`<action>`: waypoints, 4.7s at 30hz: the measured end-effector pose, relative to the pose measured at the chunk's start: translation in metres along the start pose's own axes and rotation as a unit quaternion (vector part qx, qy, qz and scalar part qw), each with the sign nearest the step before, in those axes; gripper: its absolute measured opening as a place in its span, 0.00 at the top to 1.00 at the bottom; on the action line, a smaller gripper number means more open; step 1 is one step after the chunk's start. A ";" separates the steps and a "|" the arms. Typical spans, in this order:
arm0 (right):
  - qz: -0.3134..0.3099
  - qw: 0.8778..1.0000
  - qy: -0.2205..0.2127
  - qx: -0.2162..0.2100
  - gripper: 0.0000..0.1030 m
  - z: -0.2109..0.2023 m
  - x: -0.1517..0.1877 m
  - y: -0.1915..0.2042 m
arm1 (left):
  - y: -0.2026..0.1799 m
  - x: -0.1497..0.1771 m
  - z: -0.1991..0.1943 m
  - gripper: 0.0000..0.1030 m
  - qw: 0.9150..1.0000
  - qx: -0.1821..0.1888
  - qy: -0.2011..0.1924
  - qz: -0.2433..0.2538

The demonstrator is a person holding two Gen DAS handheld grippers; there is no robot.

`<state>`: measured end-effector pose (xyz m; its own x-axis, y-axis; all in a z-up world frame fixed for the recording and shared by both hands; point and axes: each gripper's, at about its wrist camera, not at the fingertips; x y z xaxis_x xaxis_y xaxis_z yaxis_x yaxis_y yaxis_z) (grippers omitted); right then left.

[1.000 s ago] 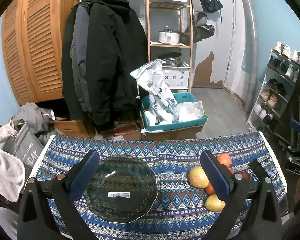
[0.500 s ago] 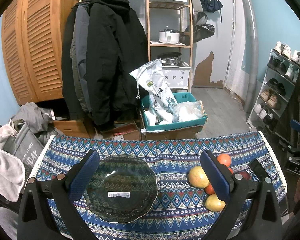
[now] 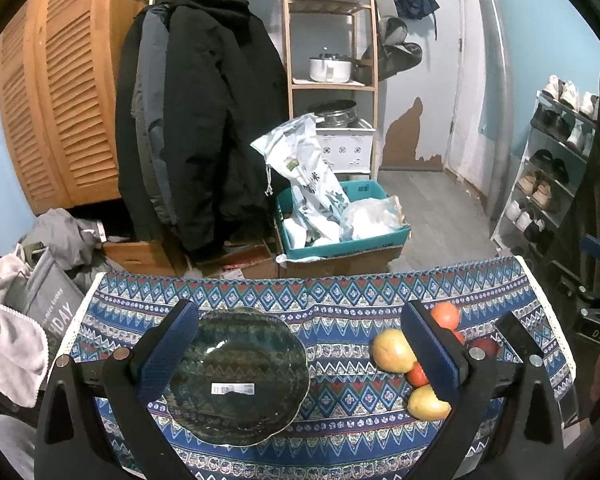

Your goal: Organize fruits

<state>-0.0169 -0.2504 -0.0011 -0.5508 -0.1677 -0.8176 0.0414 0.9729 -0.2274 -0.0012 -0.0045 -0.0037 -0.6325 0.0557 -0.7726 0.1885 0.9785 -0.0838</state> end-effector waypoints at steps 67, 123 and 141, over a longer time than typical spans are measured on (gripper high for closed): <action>0.119 0.926 0.348 -0.085 0.12 0.208 0.175 -0.042 | -0.075 0.094 0.252 0.01 0.961 0.083 0.264 -0.003; 0.042 0.954 0.296 -0.017 0.23 0.198 0.150 -0.021 | -0.074 0.090 0.267 0.23 0.960 0.136 0.244 0.015; 0.045 0.956 0.288 -0.013 0.23 0.200 0.152 -0.029 | -0.072 0.097 0.284 0.18 0.955 0.160 0.248 -0.011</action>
<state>0.0650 -0.3362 -0.2243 -0.9144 0.0244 -0.4041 0.0928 0.9842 -0.1506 0.1372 -0.1264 -0.2518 -0.9019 0.2006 -0.3824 0.3411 0.8740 -0.3460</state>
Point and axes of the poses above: each gripper's, at about its wrist camera, not at the fingertips, and z roughly the way its jaws point, y to its left, x to its underside, and after that the axes turned 9 degrees about x, right-handed
